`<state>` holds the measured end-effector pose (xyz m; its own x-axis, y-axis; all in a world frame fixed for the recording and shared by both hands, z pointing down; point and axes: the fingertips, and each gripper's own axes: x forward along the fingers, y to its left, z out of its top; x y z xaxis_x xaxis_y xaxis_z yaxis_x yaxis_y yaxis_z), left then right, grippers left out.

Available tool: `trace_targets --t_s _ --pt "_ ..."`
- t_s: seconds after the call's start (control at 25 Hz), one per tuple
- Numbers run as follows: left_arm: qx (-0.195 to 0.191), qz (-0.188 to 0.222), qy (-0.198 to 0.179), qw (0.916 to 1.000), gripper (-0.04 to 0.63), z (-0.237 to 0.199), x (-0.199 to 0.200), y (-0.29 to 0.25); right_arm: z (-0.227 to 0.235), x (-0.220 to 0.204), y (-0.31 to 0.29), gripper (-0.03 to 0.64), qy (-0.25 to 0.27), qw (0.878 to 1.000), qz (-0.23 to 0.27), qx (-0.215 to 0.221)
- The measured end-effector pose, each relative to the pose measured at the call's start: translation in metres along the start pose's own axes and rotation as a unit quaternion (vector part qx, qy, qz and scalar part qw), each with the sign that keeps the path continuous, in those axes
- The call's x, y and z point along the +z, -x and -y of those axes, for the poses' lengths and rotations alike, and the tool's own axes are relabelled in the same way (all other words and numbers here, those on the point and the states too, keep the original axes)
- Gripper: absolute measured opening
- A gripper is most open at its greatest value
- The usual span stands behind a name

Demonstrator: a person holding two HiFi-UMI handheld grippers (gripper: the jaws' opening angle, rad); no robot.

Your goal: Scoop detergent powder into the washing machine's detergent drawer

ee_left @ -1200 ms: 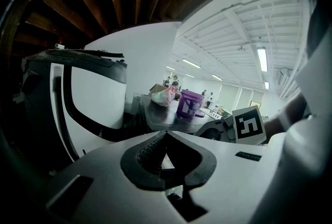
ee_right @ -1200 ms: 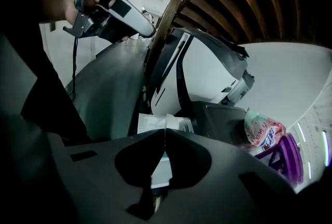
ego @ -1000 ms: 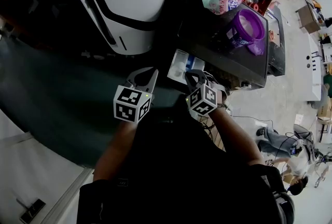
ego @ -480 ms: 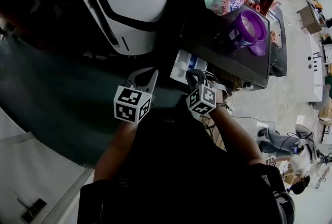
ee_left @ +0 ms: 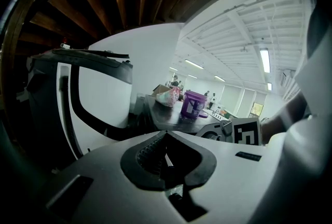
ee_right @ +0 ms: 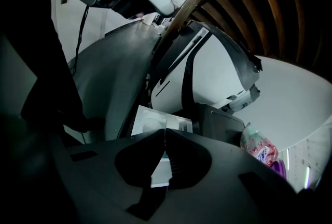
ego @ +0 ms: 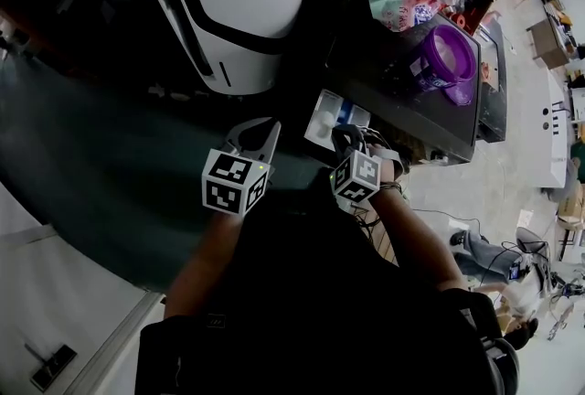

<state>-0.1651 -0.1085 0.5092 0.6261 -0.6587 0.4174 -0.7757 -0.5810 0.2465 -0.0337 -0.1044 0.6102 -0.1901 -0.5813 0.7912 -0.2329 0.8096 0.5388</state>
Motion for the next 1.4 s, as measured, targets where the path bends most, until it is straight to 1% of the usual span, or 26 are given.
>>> trace_targets --t_s 0.08,0.16,0.24,0.32,0.4,0.68,0.8,0.92,1.0,1.12,1.28,1.4 --pt "0.002 0.0 0.001 1.0 0.008 -0.002 -0.001 0.001 -0.003 0.001 -0.002 0.018 0.019 1.0 -0.003 -0.001" --pt "0.003 0.001 0.002 1.0 0.008 -0.003 0.0 0.001 -0.003 0.002 -0.003 0.018 0.022 1.0 -0.003 -0.001" --pt "0.002 0.001 0.001 1.0 0.008 -0.003 0.001 0.001 0.002 0.003 -0.001 0.018 0.018 1.0 -0.003 -0.01" --pt "0.002 0.002 0.0 1.0 0.008 -0.005 0.001 0.002 0.008 0.005 0.001 0.018 0.032 0.999 -0.005 -0.023" --pt "0.002 0.003 0.001 1.0 0.008 -0.006 0.001 0.001 0.009 0.006 0.0 0.018 0.04 0.999 -0.006 -0.024" --pt "-0.005 0.004 0.0 1.0 0.008 -0.005 0.0 0.004 -0.002 0.007 -0.001 0.018 0.022 1.0 -0.01 0.007" --pt "-0.009 0.006 -0.001 0.9999 0.008 -0.005 -0.001 0.008 0.004 0.008 0.003 0.018 0.003 1.0 -0.008 -0.003" --pt "-0.011 0.006 -0.001 0.9999 0.008 -0.007 -0.004 0.012 0.004 0.009 0.003 0.018 0.007 1.0 -0.012 -0.006" --pt "-0.012 0.007 -0.001 0.9999 0.008 -0.008 -0.005 0.015 0.003 0.01 0.005 0.018 -0.014 1.0 -0.009 -0.006" --pt "-0.014 0.009 -0.004 0.9999 0.008 -0.01 -0.004 0.021 0.011 0.013 0.013 0.018 -0.08 0.997 0.005 -0.012" --pt "-0.016 0.01 -0.003 0.9998 0.008 -0.013 -0.003 0.026 0.018 0.016 0.023 0.018 -0.146 0.989 0.025 -0.005" --pt "-0.021 0.009 -0.013 0.9996 0.008 -0.01 0.001 0.022 0.027 0.014 0.03 0.018 -0.194 0.98 0.043 -0.007"
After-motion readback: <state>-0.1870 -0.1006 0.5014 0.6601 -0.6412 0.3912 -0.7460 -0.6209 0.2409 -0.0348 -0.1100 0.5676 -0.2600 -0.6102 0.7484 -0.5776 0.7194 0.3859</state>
